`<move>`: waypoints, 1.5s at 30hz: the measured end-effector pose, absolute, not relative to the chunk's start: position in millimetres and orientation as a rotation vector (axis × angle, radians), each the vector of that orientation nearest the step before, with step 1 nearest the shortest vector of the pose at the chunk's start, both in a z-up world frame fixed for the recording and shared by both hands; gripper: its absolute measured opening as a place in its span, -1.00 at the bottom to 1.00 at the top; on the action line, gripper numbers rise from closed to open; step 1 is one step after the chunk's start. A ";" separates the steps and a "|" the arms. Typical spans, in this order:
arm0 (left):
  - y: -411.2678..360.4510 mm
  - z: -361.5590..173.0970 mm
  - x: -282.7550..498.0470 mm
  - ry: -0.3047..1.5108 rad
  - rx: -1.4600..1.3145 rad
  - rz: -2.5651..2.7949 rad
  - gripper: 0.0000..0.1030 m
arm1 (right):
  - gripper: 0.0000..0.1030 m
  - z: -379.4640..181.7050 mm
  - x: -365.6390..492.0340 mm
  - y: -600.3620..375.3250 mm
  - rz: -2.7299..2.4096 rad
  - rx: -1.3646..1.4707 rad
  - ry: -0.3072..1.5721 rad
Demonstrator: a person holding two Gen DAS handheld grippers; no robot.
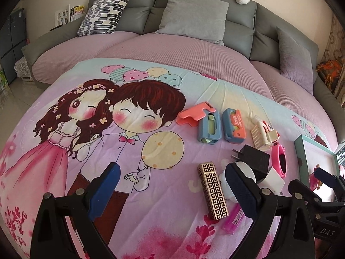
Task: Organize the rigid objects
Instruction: 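Move both open tools back toward the remaining objects, then grasp the gold patterned box with the left tool while the right tool grasps the white watch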
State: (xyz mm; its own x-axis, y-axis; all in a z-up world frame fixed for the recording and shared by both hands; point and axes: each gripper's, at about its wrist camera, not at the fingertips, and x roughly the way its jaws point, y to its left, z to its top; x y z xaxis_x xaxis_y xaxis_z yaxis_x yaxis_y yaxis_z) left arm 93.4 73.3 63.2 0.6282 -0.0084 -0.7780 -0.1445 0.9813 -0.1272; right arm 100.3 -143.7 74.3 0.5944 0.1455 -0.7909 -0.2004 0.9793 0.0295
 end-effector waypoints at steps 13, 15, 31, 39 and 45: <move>57.3 26.6 102.6 1.013 -0.139 -0.001 0.90 | 1.00 64.0 109.4 -142.5 0.162 -0.038 0.945; 52.7 22.4 105.3 1.029 -0.122 -0.005 0.90 | 1.00 64.5 109.9 -144.6 0.155 -0.029 0.943; 61.2 13.2 116.9 1.074 -0.082 0.095 0.90 | 1.00 65.0 108.9 -137.0 0.193 -0.022 0.937; 78.7 13.0 117.8 1.081 -0.101 0.124 0.90 | 1.00 60.7 108.2 -111.4 0.295 -0.025 0.928; 93.8 12.9 117.2 1.081 -0.120 0.154 0.90 | 0.90 56.2 105.9 -90.9 0.357 -0.050 0.929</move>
